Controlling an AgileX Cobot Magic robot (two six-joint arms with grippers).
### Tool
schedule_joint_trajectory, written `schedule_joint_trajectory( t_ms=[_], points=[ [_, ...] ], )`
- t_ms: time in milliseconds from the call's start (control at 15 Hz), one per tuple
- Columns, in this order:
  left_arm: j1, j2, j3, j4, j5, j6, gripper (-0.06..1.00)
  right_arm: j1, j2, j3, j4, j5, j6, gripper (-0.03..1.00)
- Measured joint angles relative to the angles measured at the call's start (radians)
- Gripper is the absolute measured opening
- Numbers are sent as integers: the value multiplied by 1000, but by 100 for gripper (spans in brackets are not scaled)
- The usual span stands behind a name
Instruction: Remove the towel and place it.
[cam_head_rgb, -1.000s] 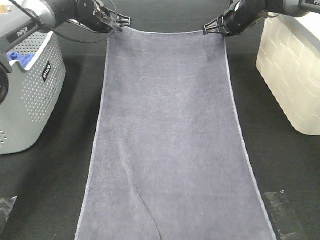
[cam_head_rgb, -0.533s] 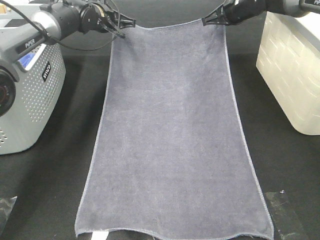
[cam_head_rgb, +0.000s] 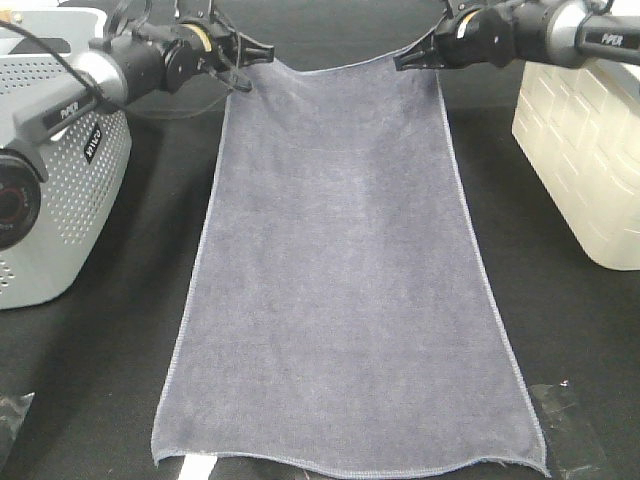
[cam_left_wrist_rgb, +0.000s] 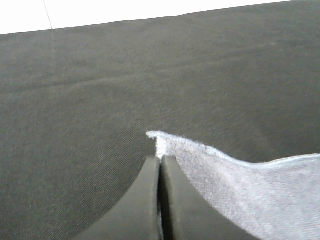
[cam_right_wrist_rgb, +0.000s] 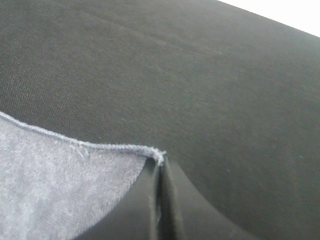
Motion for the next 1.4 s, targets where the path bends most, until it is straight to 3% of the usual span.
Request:
schedule_joint_trajectory(
  t_ms=[467, 800, 933, 1000, 1067, 1200, 1267, 1400],
  points=[
    [23, 87, 0, -12, -159, 0, 0, 0, 104, 0, 4, -183, 0, 0],
    [23, 143, 0, -11, -149, 0, 0, -21, 175, 0, 54, -240, 0, 2],
    [23, 143, 0, -11, -146, 0, 0, -26, 183, 0, 65, -238, 0, 11],
    [23, 143, 0, -11, -146, 0, 3, -26, 184, 0, 71, -238, 0, 19],
    [23, 143, 0, -11, -146, 0, 13, -26, 184, 0, 75, -238, 0, 35],
    [23, 143, 0, -11, -146, 0, 33, -26, 184, 0, 79, -238, 0, 54],
    [23, 141, 0, -11, -146, 0, 44, -26, 184, 0, 82, -234, 0, 58],
    [23, 117, 0, -11, -146, 0, 57, -26, 182, 0, 98, -191, 0, 61]
  ],
)
